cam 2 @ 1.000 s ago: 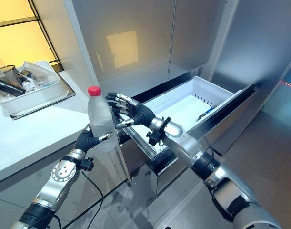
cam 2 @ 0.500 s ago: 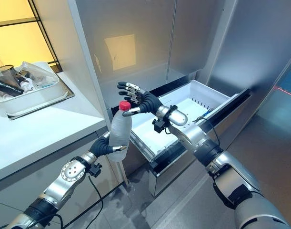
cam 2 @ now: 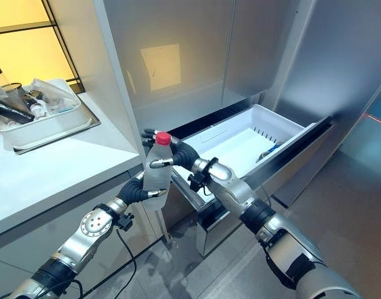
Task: Take the drinks into the refrigerator
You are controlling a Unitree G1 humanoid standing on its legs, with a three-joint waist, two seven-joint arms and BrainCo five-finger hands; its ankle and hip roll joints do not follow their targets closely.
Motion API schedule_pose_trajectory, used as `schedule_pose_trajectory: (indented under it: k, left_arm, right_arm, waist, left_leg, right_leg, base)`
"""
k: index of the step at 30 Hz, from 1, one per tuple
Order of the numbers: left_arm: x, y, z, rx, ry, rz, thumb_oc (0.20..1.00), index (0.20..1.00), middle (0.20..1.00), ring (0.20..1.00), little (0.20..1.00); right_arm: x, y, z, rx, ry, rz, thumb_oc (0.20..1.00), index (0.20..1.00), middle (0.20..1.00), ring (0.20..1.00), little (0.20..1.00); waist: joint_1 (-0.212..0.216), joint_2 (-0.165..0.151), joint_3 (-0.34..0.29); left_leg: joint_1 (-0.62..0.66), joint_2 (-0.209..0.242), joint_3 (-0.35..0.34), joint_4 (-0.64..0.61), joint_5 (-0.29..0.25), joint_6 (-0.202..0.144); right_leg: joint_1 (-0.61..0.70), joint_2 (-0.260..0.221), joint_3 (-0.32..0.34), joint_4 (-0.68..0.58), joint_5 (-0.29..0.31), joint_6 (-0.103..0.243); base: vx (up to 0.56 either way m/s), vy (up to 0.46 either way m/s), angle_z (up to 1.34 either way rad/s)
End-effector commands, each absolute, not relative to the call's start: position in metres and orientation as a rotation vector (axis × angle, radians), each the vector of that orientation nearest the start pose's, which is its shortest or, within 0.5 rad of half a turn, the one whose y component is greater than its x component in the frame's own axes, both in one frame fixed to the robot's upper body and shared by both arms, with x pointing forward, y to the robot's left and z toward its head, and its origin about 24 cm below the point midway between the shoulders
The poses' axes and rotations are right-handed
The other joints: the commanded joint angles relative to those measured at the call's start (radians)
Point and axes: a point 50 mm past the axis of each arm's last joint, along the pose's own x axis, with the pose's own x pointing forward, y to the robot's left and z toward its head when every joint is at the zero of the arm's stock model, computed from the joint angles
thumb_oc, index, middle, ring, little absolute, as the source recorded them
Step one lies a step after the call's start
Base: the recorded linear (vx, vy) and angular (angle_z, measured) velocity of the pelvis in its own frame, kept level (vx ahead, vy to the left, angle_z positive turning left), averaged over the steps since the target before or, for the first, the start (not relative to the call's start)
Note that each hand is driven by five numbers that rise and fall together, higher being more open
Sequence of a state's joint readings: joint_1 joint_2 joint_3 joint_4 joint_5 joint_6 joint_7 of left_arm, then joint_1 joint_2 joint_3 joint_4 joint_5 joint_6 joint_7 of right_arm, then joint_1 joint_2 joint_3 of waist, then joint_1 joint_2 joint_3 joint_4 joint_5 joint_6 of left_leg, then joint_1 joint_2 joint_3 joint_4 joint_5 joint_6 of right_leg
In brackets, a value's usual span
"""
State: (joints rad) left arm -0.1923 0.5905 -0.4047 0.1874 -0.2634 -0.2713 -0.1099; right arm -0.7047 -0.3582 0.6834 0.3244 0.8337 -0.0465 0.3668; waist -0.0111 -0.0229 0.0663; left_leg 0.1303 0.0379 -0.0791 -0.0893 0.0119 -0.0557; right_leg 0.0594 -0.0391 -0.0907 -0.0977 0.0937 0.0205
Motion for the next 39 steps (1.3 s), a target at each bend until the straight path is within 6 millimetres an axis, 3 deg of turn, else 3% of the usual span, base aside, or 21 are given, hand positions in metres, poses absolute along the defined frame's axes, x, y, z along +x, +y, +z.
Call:
schedule_pose_trajectory:
  k: [1,10,22,24,25,39]
  left_arm:
    - [0.301,0.157,0.137,0.38,-0.471,-0.436,0.2,0.2,0.2,0.2,0.2]
    - [0.303,0.158,0.136,0.399,-0.471,-0.414,0.2,0.2,0.2,0.2,0.2]
    - [0.303,0.157,0.136,0.4,-0.471,-0.403,0.2,0.2,0.2,0.2,0.2]
    - [0.303,0.155,0.136,0.396,-0.474,-0.408,0.2,0.2,0.2,0.2,0.2]
    - [0.303,0.154,0.136,0.393,-0.474,-0.409,0.2,0.2,0.2,0.2,0.2]
    - [0.306,0.153,0.139,0.403,-0.484,-0.399,0.2,0.2,0.2,0.2,0.2]
  right_arm:
    - [0.3,-0.01,0.155,0.151,-0.173,1.262,1.0,1.0,1.0,1.0,1.0]
    - [0.275,0.008,0.138,0.232,-0.078,1.405,1.0,1.0,1.0,1.0,1.0]
    - [0.269,0.019,0.124,0.279,-0.029,1.396,1.0,1.0,1.0,1.0,1.0]
    - [0.267,0.023,0.123,0.295,-0.021,1.407,0.57,0.57,0.57,0.57,0.57]
    - [0.265,0.026,0.121,0.313,-0.01,1.41,0.2,0.2,0.2,0.2,0.2]
    - [0.249,0.038,0.1,0.37,0.108,1.462,0.2,0.2,0.2,0.2,0.2]
  waist:
    - [-0.023,-0.008,0.021]
    - [-0.023,-0.014,0.028]
    - [-0.024,-0.011,0.034]
    - [-0.023,-0.01,0.035]
    - [-0.023,-0.009,0.035]
    - [-0.022,-0.009,0.038]
  left_leg:
    - [0.049,-0.036,-0.019,0.006,-0.095,0.055]
    - [0.044,-0.035,-0.02,0.01,-0.093,0.057]
    - [0.044,-0.036,-0.02,0.012,-0.093,0.058]
    - [0.044,-0.036,-0.021,0.011,-0.093,0.058]
    - [0.044,-0.036,-0.021,0.011,-0.092,0.059]
    - [0.039,-0.038,-0.027,0.011,-0.089,0.059]
  right_leg:
    - [0.121,-0.04,-0.021,0.04,-0.155,0.068]
    - [0.115,-0.037,-0.022,0.049,-0.159,0.066]
    - [0.113,-0.039,-0.016,0.049,-0.155,0.064]
    - [0.113,-0.039,-0.016,0.049,-0.155,0.064]
    - [0.113,-0.039,-0.016,0.049,-0.155,0.064]
    - [0.112,-0.041,-0.018,0.048,-0.154,0.065]
  base:
    - [0.0,0.0,0.0]
    - [0.0,0.001,0.0]
    - [0.0,0.0,0.0]
    - [0.0,0.0,0.0]
    - [0.0,0.0,0.0]
    - [0.0,0.0,0.0]
